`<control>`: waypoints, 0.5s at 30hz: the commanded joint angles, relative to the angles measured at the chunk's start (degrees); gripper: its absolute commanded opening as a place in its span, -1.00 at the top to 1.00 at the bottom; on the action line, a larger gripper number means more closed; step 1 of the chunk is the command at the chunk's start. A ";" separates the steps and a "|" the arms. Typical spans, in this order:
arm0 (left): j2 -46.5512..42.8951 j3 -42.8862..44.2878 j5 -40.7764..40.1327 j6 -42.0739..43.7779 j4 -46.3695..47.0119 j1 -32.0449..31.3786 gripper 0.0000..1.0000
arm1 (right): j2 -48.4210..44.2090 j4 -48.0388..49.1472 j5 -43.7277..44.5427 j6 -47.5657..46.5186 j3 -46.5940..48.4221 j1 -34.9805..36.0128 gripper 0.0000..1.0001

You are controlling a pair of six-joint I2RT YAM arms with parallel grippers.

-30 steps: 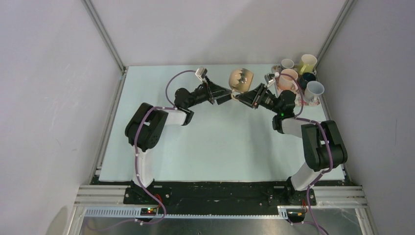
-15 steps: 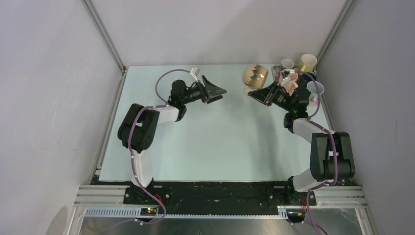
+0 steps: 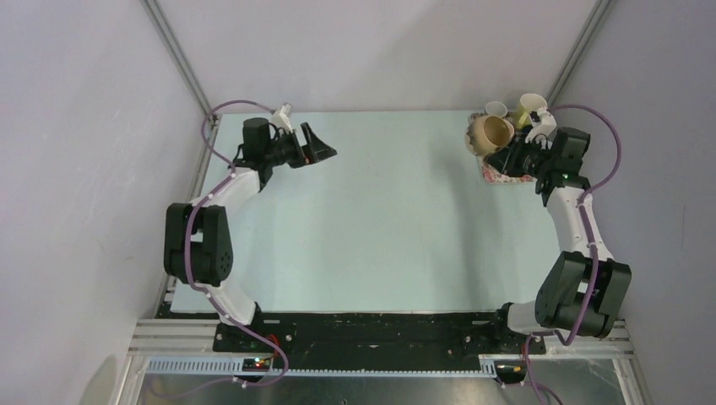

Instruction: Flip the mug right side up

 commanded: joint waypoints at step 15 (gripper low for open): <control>-17.04 -11.38 -6.28 31.45 -20.33 6.01 -0.99 | 15.89 -14.82 17.55 -35.43 20.82 -2.19 1.00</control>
